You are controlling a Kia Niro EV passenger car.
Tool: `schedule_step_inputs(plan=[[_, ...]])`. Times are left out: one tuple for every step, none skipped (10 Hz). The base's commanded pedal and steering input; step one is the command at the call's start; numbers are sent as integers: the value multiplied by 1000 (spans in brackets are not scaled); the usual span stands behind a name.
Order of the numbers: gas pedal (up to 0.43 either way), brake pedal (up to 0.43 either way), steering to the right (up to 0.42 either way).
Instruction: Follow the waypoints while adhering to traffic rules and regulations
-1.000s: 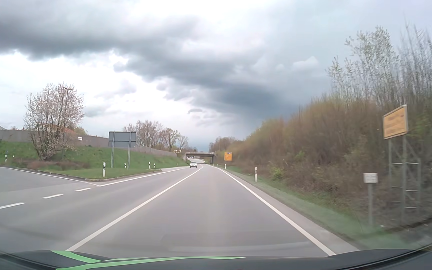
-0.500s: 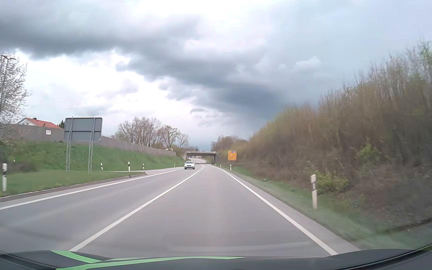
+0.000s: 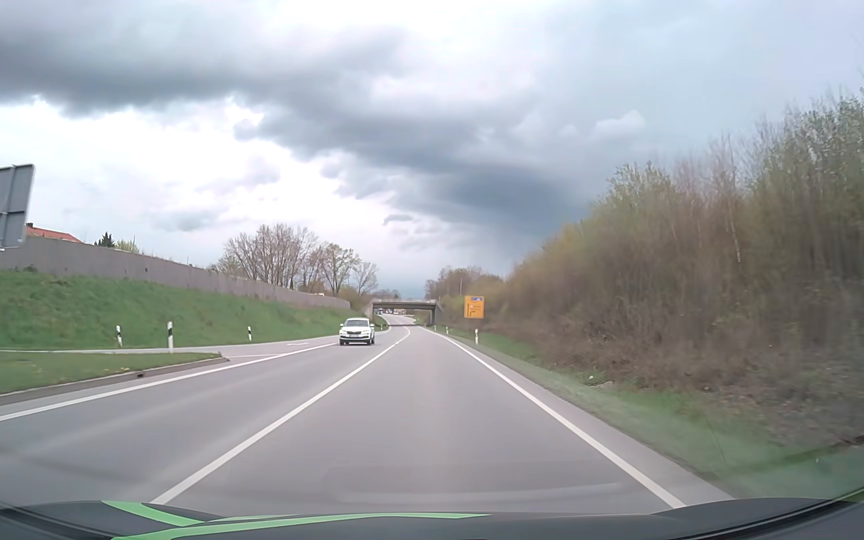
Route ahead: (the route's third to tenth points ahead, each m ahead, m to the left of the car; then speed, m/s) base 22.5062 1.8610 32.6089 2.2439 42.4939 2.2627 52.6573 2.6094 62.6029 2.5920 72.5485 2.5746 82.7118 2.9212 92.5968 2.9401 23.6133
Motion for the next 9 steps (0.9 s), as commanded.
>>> schedule_step_inputs(plan=[[177,0,0],[177,0,0],[177,0,0],[177,0,0],[177,0,0],[177,0,0],[177,0,0],[177,0,0],[177,0,0]])
